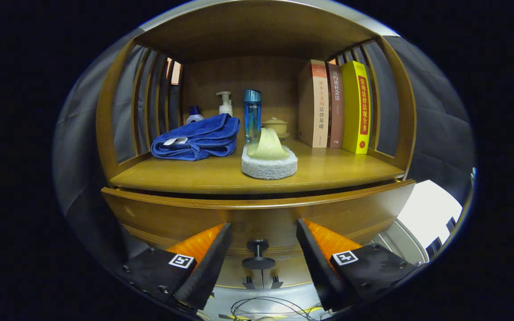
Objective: Pull open the drawer, take out the items inside it, and place them on the countertop above the cabinet.
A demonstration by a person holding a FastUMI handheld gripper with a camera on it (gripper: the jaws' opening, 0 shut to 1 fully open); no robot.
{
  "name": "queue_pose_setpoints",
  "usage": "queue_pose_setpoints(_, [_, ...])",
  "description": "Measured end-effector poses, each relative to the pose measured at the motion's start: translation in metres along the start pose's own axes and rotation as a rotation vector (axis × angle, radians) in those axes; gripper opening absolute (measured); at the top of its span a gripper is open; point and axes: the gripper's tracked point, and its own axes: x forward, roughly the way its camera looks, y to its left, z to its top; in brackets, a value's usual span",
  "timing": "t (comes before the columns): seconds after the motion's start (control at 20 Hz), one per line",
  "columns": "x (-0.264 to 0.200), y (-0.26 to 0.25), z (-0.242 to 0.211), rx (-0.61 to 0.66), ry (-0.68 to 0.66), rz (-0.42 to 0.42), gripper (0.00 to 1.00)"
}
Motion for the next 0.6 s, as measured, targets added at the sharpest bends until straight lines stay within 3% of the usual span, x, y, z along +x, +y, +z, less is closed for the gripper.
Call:
queue_pose_setpoints(0.3, [0.007, 0.006, -0.001, 0.024, 0.013, 0.005, 0.97])
queue_pose_setpoints(0.6, [-0.009, 0.005, 0.074, 0.037, -0.077, 0.002, 0.97])
